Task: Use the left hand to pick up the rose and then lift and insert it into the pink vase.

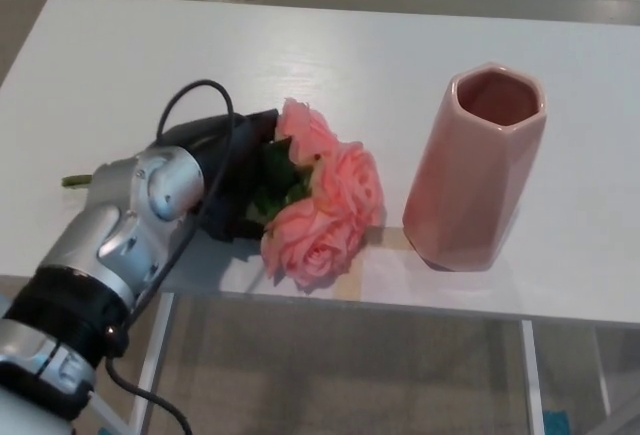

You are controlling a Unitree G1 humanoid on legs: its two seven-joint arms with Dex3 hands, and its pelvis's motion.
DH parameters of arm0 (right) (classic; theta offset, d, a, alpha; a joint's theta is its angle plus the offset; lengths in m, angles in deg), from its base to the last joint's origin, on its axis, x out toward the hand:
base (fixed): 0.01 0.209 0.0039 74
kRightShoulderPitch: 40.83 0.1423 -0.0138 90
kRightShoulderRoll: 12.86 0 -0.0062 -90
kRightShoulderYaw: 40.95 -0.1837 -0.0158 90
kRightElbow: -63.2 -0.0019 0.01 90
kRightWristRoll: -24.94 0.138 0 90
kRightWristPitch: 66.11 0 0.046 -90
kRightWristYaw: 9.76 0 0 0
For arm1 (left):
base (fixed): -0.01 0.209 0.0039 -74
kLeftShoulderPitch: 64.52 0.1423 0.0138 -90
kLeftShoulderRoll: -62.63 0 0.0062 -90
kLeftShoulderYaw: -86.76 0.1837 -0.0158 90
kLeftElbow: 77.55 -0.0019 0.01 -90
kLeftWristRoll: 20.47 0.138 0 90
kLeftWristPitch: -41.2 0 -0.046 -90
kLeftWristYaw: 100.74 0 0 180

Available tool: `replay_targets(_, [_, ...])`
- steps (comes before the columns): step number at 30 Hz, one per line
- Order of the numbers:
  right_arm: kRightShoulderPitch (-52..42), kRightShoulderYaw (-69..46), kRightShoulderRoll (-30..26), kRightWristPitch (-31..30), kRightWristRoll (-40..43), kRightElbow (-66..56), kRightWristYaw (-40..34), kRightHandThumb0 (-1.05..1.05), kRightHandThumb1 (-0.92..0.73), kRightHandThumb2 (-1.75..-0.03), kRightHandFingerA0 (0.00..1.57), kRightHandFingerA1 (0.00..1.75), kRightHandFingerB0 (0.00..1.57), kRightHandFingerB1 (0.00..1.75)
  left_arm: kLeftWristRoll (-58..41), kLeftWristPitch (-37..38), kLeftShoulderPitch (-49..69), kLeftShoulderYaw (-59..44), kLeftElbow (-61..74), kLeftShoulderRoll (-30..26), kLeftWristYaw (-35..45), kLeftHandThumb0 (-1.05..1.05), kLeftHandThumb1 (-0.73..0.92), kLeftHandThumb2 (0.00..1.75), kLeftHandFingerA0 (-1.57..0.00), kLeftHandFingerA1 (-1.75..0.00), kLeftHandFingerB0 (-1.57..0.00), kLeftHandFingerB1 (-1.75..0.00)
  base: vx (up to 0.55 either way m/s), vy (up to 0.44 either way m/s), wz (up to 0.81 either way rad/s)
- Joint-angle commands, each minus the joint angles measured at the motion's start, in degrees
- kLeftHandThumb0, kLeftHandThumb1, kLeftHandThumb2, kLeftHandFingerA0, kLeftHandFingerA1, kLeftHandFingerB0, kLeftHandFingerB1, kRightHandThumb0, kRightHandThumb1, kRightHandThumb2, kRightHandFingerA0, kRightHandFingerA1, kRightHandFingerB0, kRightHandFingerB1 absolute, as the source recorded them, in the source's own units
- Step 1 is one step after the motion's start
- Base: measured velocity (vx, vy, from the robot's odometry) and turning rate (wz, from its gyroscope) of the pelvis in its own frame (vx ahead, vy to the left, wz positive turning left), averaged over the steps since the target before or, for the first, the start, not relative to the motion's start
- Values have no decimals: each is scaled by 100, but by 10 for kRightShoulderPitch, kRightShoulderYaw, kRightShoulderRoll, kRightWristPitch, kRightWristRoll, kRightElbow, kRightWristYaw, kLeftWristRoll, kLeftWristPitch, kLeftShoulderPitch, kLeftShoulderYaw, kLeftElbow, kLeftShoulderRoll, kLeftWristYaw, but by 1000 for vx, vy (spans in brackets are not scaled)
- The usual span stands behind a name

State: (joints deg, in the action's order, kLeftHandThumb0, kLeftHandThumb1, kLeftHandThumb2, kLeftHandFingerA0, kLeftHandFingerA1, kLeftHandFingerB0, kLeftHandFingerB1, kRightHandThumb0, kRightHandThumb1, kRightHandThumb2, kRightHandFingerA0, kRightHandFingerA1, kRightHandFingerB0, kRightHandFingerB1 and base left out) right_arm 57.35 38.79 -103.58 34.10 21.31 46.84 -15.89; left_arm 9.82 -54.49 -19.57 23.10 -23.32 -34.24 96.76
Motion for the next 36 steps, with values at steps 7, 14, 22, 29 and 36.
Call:
replay_targets(7, [0, 10, 3, 1, -2, 0, 1, -39, -61, -59, 68, 49, 56, 43, 20, 44, 3, 37, -37, 17, 15, -36, 62, 59, -54, -37, -36, -33, 0, 0, 0])
replay_targets(14, [0, 12, 1, 6, 0, -2, 7, -39, -62, -59, 70, 50, 57, 43, 25, 52, 1, 39, -55, 23, 10, -23, 82, 65, -79, -46, -53, -39, 0, 0, 0])
replay_targets(22, [1, 14, 2, 5, -1, -2, 11, -37, -62, -58, 71, 50, 59, 44, 39, 45, 5, 44, -51, 17, 10, -25, 86, 65, -78, -47, -42, -36, 0, 0, 0])
replay_targets(29, [1, 13, 1, 2, 2, 0, 12, -38, -62, -58, 70, 50, 60, 44, 12, 43, 17, 17, -48, 25, -2, -27, 86, 66, -60, -42, -37, -35, 0, 0, 0])
replay_targets(36, [3, 16, 1, 2, -1, 0, 11, -38, -62, -59, 70, 50, 61, 44, -19, 71, 27, -56, -61, 38, -58, -31, 86, 65, -71, -45, -47, -38, 0, 0, 0])
